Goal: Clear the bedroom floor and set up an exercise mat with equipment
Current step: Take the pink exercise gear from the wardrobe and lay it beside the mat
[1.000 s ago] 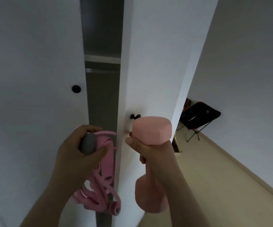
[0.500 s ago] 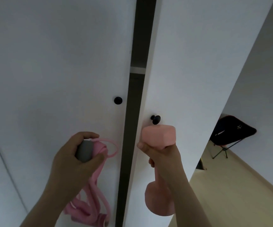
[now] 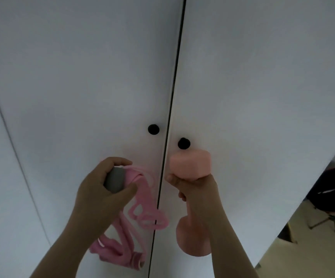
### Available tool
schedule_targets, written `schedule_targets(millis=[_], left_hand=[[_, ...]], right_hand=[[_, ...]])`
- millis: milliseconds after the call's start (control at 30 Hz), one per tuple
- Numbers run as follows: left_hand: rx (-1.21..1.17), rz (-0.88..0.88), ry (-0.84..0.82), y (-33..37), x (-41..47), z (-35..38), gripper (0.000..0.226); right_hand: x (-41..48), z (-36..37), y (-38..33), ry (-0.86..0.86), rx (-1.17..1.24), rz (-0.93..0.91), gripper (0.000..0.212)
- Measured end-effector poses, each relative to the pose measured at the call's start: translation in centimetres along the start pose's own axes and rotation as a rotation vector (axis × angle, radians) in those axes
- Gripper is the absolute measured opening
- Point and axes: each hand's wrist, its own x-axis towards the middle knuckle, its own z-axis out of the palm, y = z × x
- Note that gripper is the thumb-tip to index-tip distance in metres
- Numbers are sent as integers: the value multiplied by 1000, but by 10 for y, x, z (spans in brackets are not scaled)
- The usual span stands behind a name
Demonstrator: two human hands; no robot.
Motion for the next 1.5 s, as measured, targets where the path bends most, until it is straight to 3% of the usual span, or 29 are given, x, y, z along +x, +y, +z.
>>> schedule_targets(millis=[467,700,833,1167,1300,1500], left_hand=[[92,-58,122,-4,6,2,33],[73,-52,88,-5,6,4,32],[67,-37,31,-9,4,6,33],[-65,-18,-259,-37,-16,33,34],[-121,23,-455,-40,-38,69,35],[-210,96,-783,-11,-86,136,34]], right_hand=[[44,16,15,17,39,-52,61],[39,15,13,2,58,-30,56],[24,8,13,-8,71,24,40],[-55,-28,58,175,45,277,43],[-107,-46,72,360,59,367,46],[-184,-96,86,762,67,299,30]])
